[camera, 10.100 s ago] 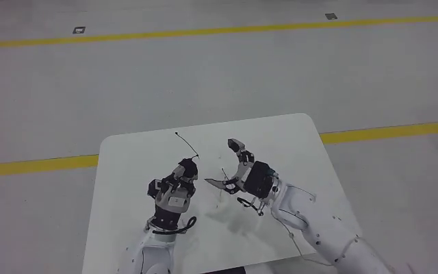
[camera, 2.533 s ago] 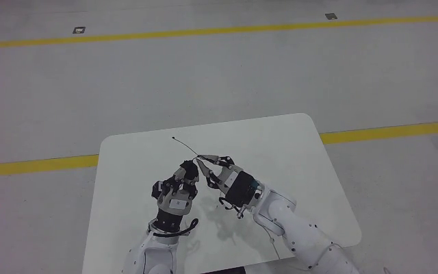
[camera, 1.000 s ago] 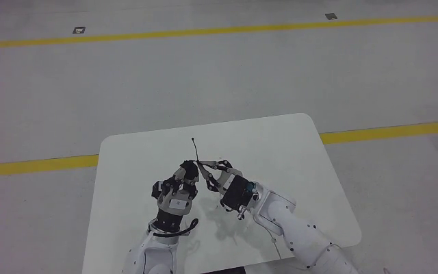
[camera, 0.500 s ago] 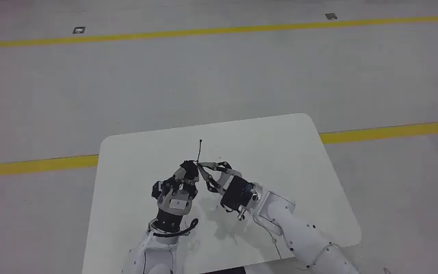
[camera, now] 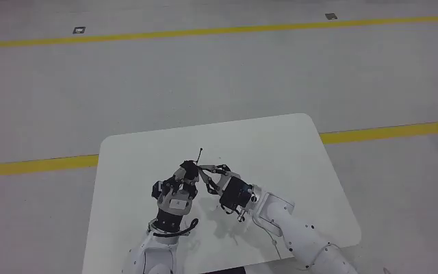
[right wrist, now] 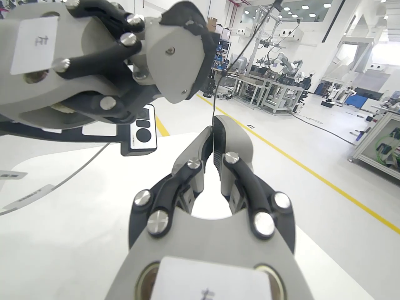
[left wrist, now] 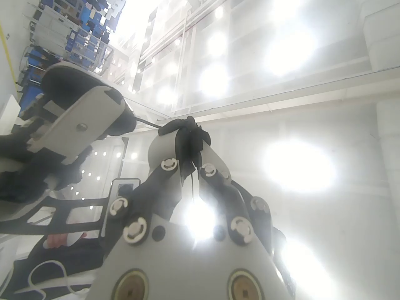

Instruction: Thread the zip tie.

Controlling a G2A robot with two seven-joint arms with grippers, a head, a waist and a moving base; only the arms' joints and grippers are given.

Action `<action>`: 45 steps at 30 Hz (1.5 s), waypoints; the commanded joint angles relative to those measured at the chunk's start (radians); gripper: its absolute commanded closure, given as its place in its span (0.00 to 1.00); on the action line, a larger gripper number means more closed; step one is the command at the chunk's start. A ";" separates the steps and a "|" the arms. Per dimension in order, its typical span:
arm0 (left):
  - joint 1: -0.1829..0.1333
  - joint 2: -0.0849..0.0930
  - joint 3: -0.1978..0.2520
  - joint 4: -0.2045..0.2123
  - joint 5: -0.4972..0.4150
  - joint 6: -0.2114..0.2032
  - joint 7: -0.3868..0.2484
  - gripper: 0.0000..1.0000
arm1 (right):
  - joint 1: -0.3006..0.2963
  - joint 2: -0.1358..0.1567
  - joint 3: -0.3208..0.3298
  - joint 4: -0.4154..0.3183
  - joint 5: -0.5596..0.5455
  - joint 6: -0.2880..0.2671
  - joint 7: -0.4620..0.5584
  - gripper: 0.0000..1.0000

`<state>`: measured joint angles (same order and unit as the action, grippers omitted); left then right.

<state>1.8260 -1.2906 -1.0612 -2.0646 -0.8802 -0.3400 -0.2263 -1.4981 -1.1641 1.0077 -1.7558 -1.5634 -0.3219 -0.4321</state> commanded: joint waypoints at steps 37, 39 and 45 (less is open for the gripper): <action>0.000 0.000 0.000 0.000 0.000 0.000 0.000 1.00 | -0.021 -0.004 -0.001 0.043 0.015 0.013 0.010 0.51; 0.000 0.000 0.000 0.000 0.000 0.000 0.000 1.00 | -0.028 -0.003 0.002 0.039 0.016 0.004 -0.014 0.51; 0.000 0.000 0.000 0.000 0.000 0.000 0.000 1.00 | -0.047 0.003 0.004 0.038 0.040 -0.018 -0.063 0.59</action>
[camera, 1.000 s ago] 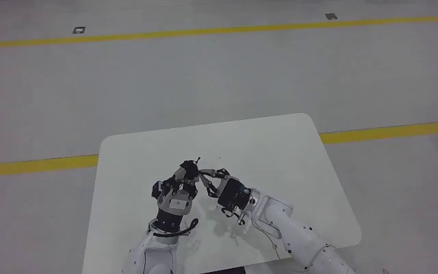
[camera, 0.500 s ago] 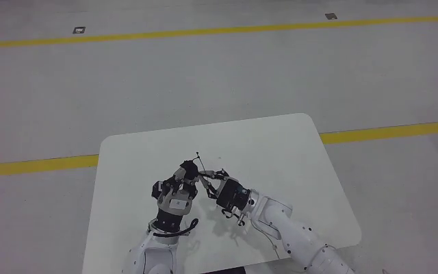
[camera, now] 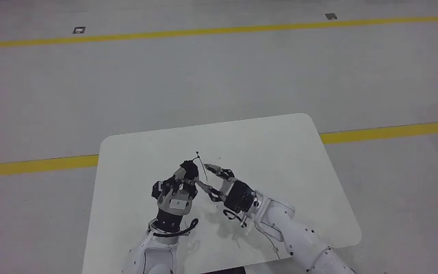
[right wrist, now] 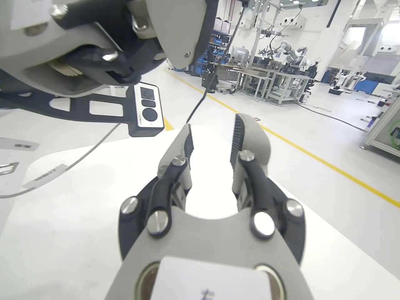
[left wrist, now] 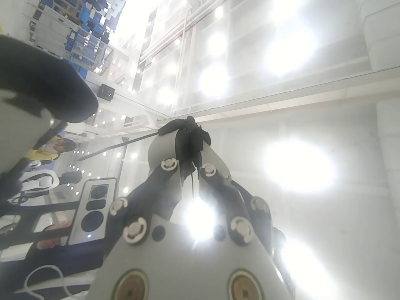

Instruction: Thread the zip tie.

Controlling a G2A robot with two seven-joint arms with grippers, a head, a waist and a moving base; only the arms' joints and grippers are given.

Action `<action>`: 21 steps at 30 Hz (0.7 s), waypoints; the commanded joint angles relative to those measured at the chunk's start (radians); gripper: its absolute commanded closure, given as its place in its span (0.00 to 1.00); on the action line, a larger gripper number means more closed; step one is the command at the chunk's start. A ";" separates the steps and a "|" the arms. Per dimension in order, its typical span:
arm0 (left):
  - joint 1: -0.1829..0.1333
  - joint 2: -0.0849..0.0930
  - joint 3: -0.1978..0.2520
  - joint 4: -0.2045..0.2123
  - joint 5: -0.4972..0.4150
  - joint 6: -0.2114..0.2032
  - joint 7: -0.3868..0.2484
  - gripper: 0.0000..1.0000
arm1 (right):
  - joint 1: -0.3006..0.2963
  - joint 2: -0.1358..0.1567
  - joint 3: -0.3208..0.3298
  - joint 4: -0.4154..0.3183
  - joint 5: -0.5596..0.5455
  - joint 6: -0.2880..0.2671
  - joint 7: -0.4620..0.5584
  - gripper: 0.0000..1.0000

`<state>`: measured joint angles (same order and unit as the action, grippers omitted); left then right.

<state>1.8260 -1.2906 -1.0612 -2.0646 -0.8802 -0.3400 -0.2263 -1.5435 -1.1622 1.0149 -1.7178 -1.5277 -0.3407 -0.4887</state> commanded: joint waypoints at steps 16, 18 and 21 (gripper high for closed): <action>0.000 0.000 0.000 0.000 0.000 0.000 0.000 1.00 | 0.006 0.030 -0.009 -0.039 0.088 0.001 -0.023 0.71; 0.000 0.000 0.000 0.000 0.000 0.000 0.000 1.00 | 0.006 0.033 -0.009 -0.044 0.090 0.001 -0.024 0.73; 0.000 0.000 0.000 0.000 0.000 0.000 0.000 1.00 | 0.005 0.036 -0.009 -0.049 0.091 0.001 -0.025 0.74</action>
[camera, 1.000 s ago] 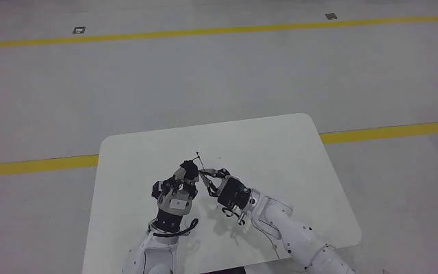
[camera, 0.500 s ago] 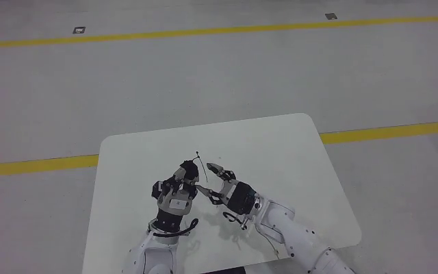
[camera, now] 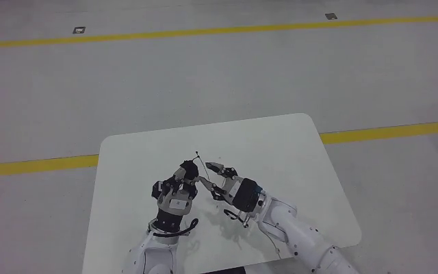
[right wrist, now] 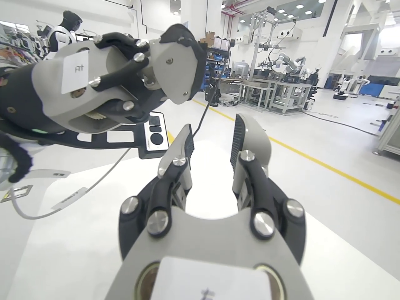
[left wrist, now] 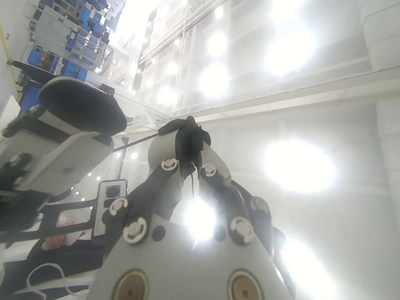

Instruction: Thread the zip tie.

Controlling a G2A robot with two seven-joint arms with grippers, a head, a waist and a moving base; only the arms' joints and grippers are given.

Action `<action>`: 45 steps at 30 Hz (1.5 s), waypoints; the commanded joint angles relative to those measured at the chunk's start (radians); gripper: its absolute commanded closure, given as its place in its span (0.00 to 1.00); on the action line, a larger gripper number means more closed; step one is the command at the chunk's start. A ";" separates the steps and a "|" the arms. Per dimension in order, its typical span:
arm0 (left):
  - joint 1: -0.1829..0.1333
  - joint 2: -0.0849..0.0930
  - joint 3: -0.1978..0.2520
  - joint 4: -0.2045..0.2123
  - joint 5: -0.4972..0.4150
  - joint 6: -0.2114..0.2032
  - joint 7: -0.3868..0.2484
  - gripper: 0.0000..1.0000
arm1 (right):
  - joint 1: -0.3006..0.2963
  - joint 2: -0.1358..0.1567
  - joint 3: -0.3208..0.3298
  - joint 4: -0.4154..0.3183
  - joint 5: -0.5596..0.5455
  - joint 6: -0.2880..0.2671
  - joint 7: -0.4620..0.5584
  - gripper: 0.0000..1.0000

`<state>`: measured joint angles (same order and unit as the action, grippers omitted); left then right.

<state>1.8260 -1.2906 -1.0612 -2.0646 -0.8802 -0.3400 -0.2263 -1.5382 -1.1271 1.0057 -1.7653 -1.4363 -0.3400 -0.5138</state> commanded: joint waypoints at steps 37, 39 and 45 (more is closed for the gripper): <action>0.000 0.000 0.000 0.000 0.000 0.000 0.000 1.00 | -0.043 0.029 0.006 -0.112 0.262 0.000 0.131 0.74; 0.000 0.000 0.000 0.000 0.000 0.000 0.000 1.00 | -0.032 0.033 -0.001 -0.110 0.290 0.000 0.144 0.76; 0.000 0.000 0.000 0.000 0.000 0.000 0.000 1.00 | -0.004 0.045 -0.024 -0.101 0.323 0.000 0.156 0.80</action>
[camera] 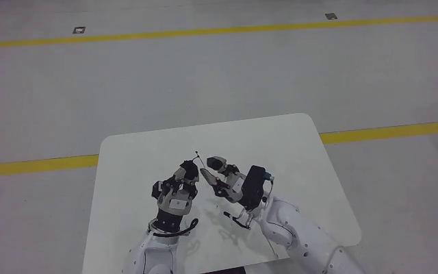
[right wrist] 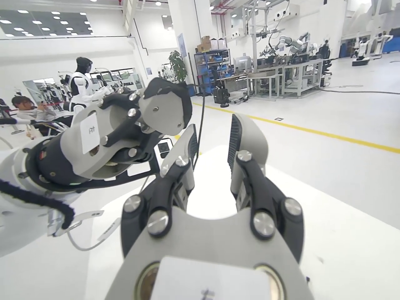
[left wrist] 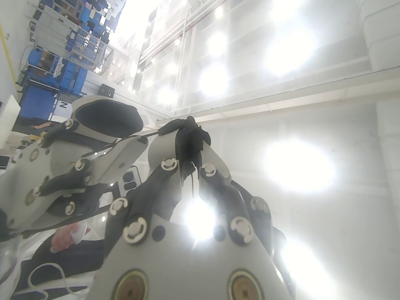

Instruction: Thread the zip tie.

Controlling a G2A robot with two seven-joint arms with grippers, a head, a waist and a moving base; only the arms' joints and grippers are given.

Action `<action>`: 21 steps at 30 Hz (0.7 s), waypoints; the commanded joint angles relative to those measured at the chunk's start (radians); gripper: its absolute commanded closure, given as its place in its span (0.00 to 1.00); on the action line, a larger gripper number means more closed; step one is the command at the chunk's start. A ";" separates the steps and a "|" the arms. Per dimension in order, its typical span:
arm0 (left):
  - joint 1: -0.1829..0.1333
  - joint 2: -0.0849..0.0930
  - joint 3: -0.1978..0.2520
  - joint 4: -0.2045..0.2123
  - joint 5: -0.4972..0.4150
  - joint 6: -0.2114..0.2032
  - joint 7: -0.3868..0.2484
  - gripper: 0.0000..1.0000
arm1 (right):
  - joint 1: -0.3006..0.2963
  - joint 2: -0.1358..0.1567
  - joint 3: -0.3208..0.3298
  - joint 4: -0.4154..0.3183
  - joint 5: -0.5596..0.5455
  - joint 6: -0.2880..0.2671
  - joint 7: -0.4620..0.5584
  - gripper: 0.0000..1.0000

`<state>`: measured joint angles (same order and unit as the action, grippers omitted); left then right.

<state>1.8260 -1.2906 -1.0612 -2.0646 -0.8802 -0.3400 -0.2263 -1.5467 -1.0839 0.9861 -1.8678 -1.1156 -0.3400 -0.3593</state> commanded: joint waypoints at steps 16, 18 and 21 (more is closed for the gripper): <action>0.000 0.000 0.000 0.000 0.000 0.000 0.000 1.00 | 0.050 0.022 -0.042 0.023 -0.011 0.000 0.003 1.00; 0.000 0.000 0.000 0.000 0.000 0.000 0.000 1.00 | 0.052 0.023 -0.039 0.024 -0.026 0.000 0.004 1.00; 0.000 0.000 0.000 0.000 0.000 0.000 0.000 1.00 | 0.051 0.023 -0.036 0.026 -0.047 0.000 0.006 1.00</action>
<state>1.8260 -1.2906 -1.0612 -2.0646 -0.8802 -0.3400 -0.2263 -1.4956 -1.0610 0.9491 -1.8431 -1.1546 -0.3400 -0.3548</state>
